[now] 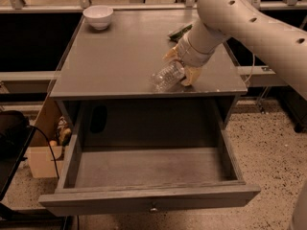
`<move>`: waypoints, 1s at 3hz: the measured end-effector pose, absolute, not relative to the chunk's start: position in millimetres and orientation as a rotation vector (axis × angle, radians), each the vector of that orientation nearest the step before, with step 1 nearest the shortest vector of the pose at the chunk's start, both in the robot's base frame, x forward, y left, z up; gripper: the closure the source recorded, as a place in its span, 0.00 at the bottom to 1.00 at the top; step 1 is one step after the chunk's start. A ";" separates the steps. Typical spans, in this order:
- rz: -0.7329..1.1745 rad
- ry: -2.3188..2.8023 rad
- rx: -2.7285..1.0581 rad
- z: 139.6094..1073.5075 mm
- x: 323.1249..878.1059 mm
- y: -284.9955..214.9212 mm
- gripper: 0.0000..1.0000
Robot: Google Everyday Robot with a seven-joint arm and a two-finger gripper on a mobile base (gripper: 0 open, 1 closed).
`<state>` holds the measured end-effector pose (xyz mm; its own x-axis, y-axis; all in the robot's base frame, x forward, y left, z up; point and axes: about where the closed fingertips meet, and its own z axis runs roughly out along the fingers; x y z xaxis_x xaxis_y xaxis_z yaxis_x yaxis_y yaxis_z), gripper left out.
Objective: Pick water bottle from top drawer and place on counter
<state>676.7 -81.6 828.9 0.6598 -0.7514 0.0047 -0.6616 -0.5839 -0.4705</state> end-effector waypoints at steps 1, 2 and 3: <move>-0.282 1.105 -2.445 828.9 676.7 -81.6 0.27; -0.282 1.105 -2.445 828.8 676.7 -81.6 0.26; -0.282 1.105 -2.445 828.8 676.7 -81.6 0.20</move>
Offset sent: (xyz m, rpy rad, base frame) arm 0.0000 0.0000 0.0000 0.0000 0.0000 0.0000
